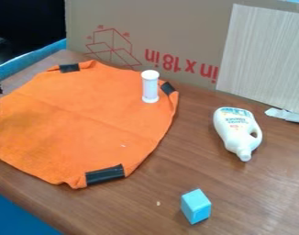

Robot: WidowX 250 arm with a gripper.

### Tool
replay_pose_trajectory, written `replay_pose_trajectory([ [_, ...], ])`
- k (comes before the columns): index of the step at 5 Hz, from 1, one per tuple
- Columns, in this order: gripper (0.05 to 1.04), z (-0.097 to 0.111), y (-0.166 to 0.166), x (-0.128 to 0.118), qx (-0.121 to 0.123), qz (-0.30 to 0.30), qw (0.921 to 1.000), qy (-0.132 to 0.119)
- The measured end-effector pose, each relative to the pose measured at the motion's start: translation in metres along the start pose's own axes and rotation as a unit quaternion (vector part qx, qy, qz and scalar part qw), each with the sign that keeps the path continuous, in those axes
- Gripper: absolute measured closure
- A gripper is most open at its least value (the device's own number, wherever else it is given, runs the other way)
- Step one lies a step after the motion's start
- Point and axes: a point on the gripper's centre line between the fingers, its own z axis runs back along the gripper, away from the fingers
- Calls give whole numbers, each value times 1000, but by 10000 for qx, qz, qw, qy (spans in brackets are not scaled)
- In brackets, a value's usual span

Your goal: Fold the cloth from bottom left to top right

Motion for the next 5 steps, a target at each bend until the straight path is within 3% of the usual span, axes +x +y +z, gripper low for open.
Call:
replay_pose_trajectory([
  [5,83,-16,3,-5,197,303,9993,-40],
])
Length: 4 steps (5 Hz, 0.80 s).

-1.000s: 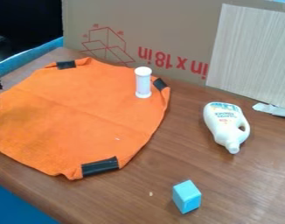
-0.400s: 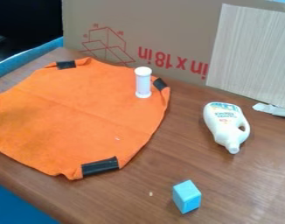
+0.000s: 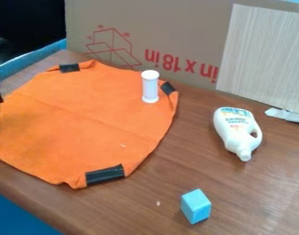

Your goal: Fold the cloth from bottom left to top right

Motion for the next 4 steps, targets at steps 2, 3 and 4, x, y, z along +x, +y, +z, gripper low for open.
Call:
replay_pose_trajectory([
  [2,373,-14,-10,-1,271,29,9996,-13],
  [3,653,-15,-12,-1,276,87,9996,-22],
  [4,875,-13,-17,-5,94,104,9997,181],
])
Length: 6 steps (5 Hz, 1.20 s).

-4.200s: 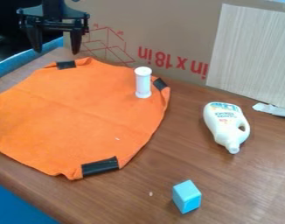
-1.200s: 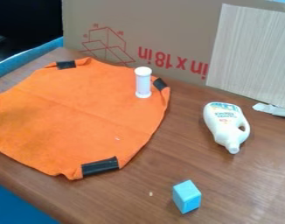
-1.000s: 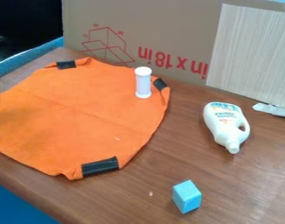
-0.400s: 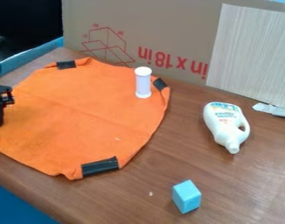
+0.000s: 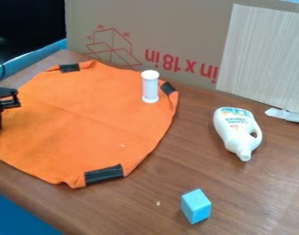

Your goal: Fold the cloth from bottom left to top right

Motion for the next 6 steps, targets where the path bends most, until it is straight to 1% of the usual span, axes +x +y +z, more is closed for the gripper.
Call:
replay_pose_trajectory([
  [1,993,13,-2,0,-210,53,9994,271],
  [2,1015,37,-13,9,-392,123,9983,423],
  [3,1015,61,-40,19,-568,148,9971,491],
  [4,1015,81,-74,25,-635,169,9971,387],
  [5,1015,90,-116,23,-643,66,9974,312],
  [6,1015,95,-150,18,-546,-4,9980,320],
])
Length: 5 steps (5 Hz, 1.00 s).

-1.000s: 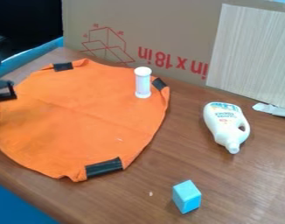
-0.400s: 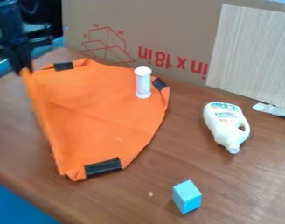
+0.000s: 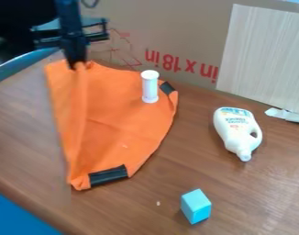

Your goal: Fold the cloth from bottom left to top right

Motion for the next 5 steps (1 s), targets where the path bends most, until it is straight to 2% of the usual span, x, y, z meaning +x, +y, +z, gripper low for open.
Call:
replay_pose_trajectory([
  [2,1015,2,-61,1,32,-3,9998,211],
  [5,1015,4,-118,0,59,41,9995,319],
])
